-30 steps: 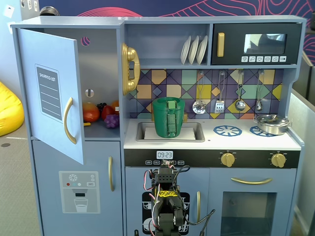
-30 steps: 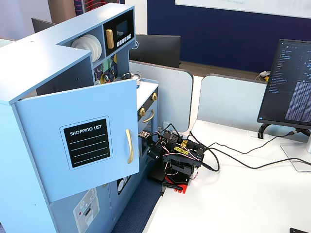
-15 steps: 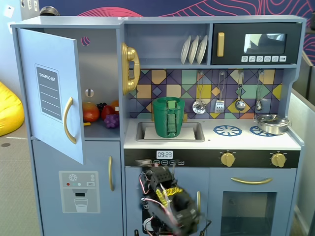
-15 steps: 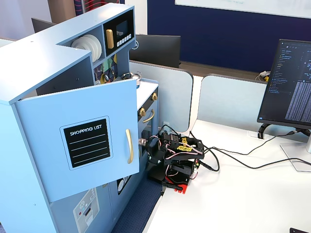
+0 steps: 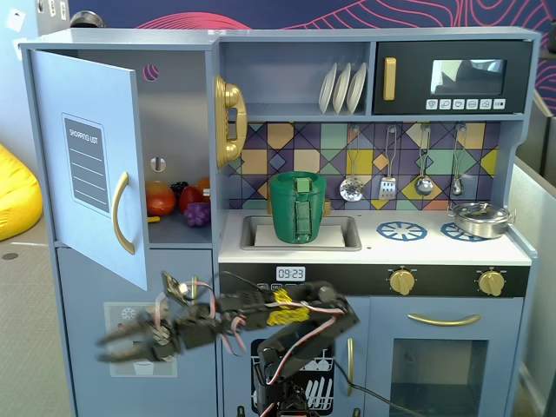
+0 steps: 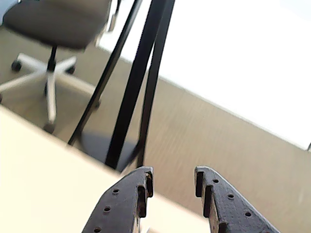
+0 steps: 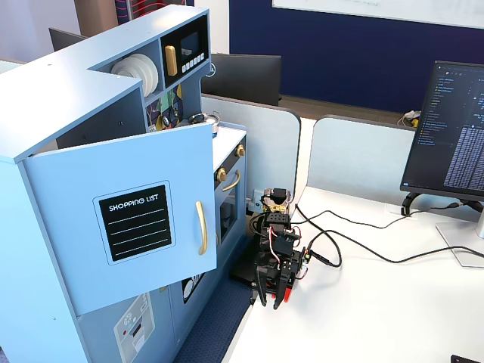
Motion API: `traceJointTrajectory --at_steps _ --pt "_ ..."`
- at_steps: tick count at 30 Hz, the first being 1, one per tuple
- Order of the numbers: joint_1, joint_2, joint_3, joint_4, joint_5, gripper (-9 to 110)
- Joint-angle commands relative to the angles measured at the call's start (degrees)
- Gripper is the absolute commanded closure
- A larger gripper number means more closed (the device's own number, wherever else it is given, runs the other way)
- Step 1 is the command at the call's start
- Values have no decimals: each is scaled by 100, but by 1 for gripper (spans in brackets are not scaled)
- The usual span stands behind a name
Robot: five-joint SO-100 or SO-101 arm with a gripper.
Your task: Close the left cabinet door
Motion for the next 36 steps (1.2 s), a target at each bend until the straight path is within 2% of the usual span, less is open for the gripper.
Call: traceJointTrajectory --at_steps 1,5,9,25,36 --pt "26 -1652 -2206 -589 -158 101" --pt "272 -2742 -3595 -343 -290 101" --pt "624 -3164 -4096 -44 -439 101" --pt "2171 -2505 -3190 -79 -352 101" --pt "3313 -2215 -2408 -782 -281 101"
